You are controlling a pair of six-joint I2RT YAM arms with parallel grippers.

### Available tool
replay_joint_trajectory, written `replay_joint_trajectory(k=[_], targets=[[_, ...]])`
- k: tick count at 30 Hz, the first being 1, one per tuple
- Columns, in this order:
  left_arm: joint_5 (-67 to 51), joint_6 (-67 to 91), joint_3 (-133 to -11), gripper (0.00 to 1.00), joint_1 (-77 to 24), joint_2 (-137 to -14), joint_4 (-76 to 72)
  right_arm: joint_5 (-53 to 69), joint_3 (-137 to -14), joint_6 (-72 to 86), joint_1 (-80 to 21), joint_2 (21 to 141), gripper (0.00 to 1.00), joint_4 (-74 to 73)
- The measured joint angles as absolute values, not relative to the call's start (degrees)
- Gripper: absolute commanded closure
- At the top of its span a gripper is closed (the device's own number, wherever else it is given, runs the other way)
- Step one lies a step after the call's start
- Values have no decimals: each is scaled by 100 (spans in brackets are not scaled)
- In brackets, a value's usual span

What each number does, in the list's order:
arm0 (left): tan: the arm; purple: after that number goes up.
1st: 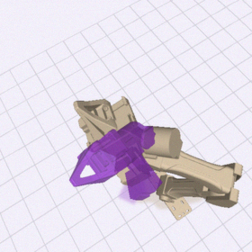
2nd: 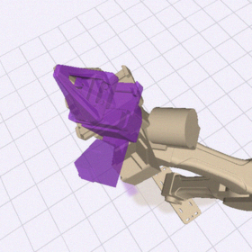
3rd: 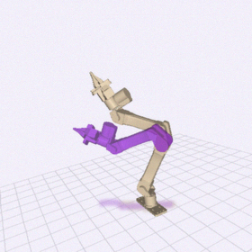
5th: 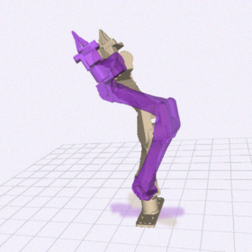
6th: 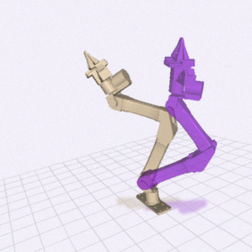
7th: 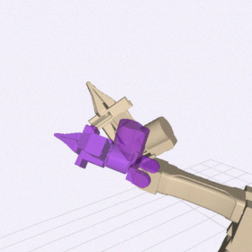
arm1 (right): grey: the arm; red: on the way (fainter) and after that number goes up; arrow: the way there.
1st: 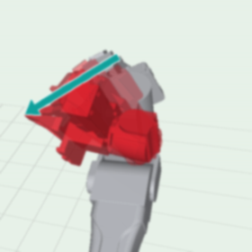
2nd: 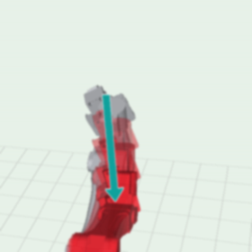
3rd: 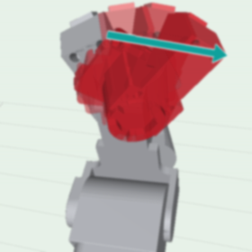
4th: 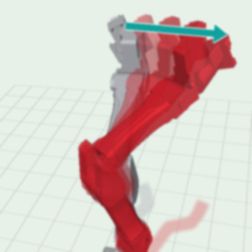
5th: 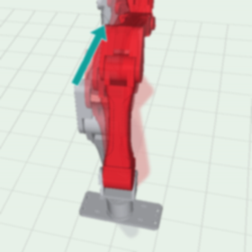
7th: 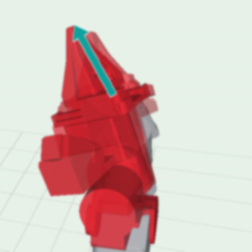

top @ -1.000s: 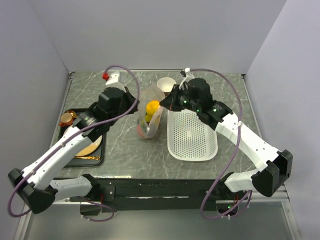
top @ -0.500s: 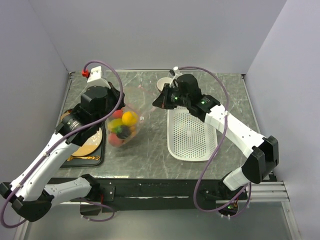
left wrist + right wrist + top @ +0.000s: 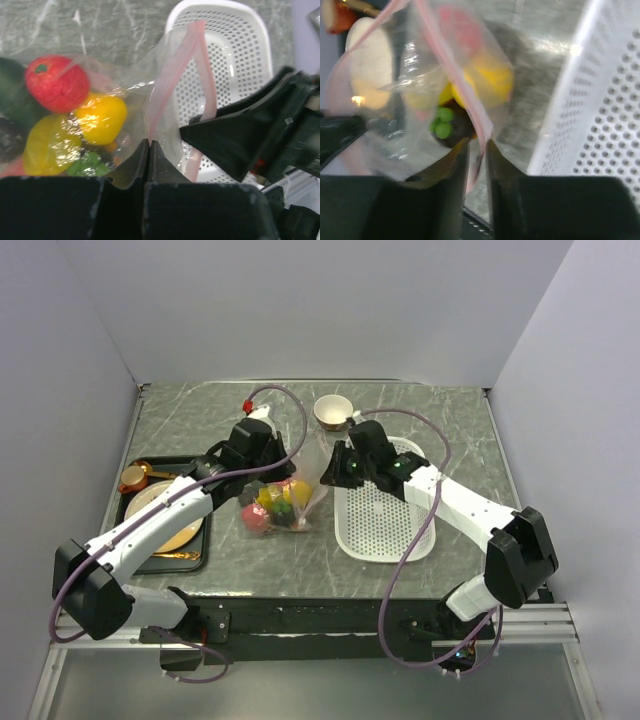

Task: Place the food in the zip-top bag and seal the zipper
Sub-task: Adjust the zipper food storage bag at the center of the board.

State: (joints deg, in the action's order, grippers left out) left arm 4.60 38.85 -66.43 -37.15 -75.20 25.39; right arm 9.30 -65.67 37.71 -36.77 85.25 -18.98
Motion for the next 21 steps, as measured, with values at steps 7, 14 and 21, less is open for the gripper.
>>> replay_joint_trajectory(k=[7, 14, 21], targets=[[169, 3903, -6646, 99, -3715, -7555, 2257, -80, -6069, 4001, -3614, 7999, 6, -2279], [71, 3983, -6646, 99, -3715, -7575, 2167, -207, -5472, 4112, -3459, 6963, 74, -2191], [224, 3983, -6657, 99, -3715, -7590, 2189, 921, -4685, 4239, -3503, 7006, 91, -1813]])
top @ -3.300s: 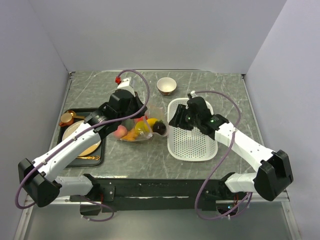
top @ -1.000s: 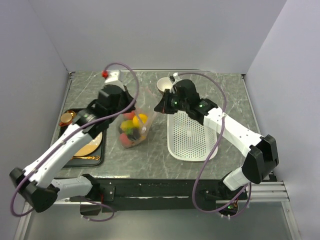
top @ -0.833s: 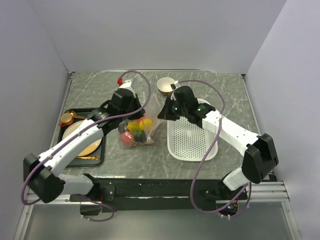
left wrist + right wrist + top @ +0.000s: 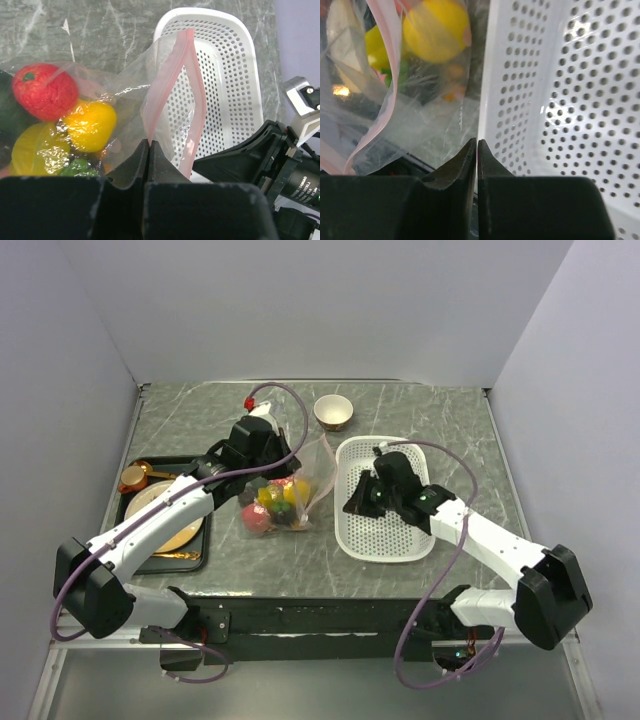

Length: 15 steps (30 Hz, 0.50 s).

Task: Place the food in the zip-top bag and seal the zipper
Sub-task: Adjust the zipper food storage bag at the center of the board.

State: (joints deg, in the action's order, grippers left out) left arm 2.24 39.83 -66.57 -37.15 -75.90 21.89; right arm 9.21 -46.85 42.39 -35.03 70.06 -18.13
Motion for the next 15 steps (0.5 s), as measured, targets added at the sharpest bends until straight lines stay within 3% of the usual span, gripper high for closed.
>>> replay_joint_trajectory(k=[4, 15], targets=[[370, 3977, -6657, 99, -3715, -7570, 2217, 1304, -4799, 4239, -3564, 7404, 96, -1538], [484, 3970, -6657, 99, -3715, -7428, 2311, 1308, -5293, 4239, -3651, 8429, 94, -1135]])
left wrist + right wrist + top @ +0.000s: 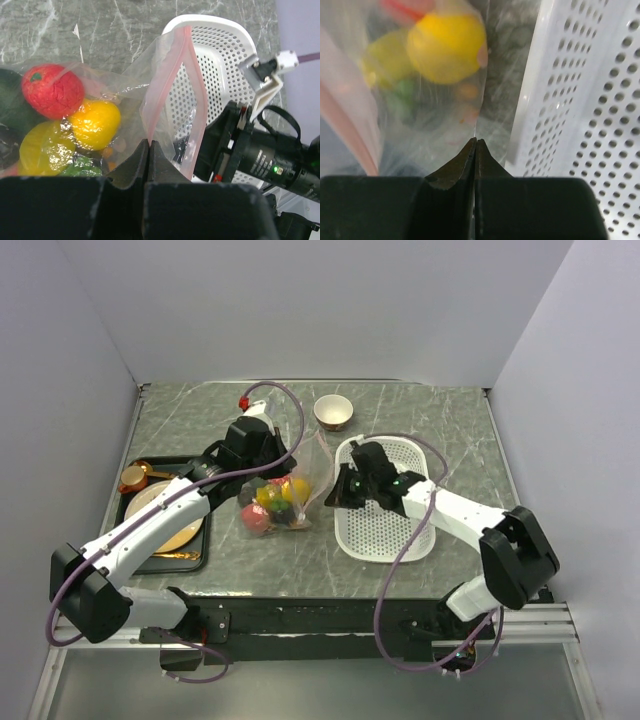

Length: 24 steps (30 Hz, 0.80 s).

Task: Place the food in the zip-top bag and seal the zipper
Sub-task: Adjust the zipper food storage bag at the center of the board.

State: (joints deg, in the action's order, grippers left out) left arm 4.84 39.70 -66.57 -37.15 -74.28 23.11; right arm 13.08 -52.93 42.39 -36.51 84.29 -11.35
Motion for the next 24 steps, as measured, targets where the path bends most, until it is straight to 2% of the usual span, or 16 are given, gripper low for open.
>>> replay_joint_trajectory(k=[12, 15, 16, 18, 20, 21, 22, 24], targets=[[412, 3968, -6657, 99, -3710, -7430, 2340, 49, -5787, 4226, -3597, 8941, 92, -1708], [364, 3968, -6657, 99, -3710, -7430, 2338, -119, -5787, 4204, -3529, 8941, 89, -1868], [342, 3970, -6657, 99, -3708, -7430, 2338, -152, -5784, 4185, -3485, 8941, 82, -1918], [285, 3970, -6657, 99, -3708, -7435, 2329, -178, -5763, 4134, -3415, 8903, 77, -1931], [233, 3977, -6654, 99, -3708, -7459, 2287, -172, -5680, 4073, -3380, 8766, 65, -1927], [209, 3986, -6654, 99, -3708, -7476, 2265, -152, -5612, 4064, -3371, 8639, 59, -1925], [158, 3988, -6652, 99, -3708, -7491, 2233, -121, -5531, 4060, -3371, 8471, 47, -1925], [69, 3997, -6646, 99, -3706, -7546, 2145, -67, -5376, 4091, -3371, 8062, 37, -1929]])
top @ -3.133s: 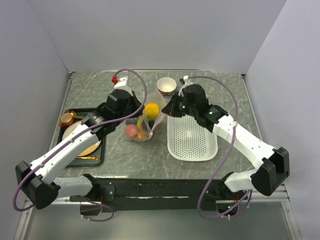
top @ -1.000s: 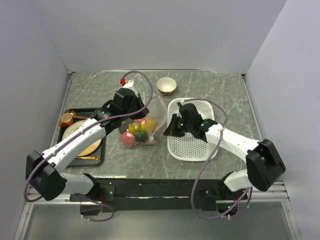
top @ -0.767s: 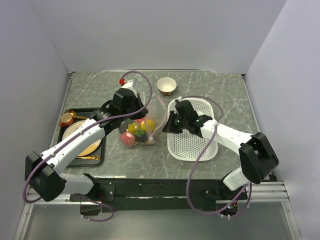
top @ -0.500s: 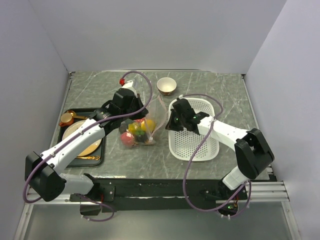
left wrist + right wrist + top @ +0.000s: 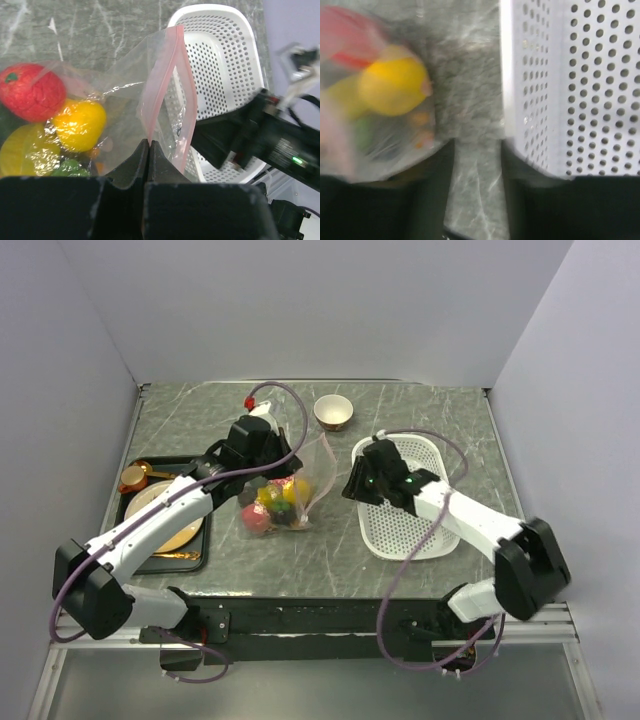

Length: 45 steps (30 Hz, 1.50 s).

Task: Place the food in the zip-top bag and seal the zipper
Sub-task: Adjust the zipper food storage bag at the center of the board, then zip the zipper food storage bag at the center of the board.

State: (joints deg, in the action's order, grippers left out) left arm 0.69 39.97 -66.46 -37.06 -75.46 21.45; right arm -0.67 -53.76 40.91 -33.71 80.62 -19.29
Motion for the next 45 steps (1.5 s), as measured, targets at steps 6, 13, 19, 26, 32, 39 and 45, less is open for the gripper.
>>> replay_joint_trajectory(k=[6, 13, 19, 26, 32, 39, 45], targets=[[-174, 4014, -6646, 99, -3704, -7832, 1949, 239, -5205, 4248, -3371, 6742, 27, -1710], [-309, 4021, -6646, 99, -3704, -7966, 1898, 469, -5251, 4421, -3371, 7052, 38, -1542], [-320, 4023, -6646, 99, -3704, -7966, 1865, 574, -5258, 4519, -3371, 7526, 65, -1551], [-464, 4025, -6646, 99, -3704, -7985, 1835, 725, -5299, 4556, -3371, 7555, 94, -1391], [-788, 4112, -6685, 99, -3706, -8248, 1693, 913, -5369, 4539, -3371, 7557, 99, -1199], [-934, 4130, -6980, 95, -3809, -8632, 1704, 1129, -5369, 4539, -3371, 7559, 100, -980], [-1031, 4125, -7251, 88, -3966, -8829, 1745, 1194, -5369, 4536, -3376, 7568, 100, -932]])
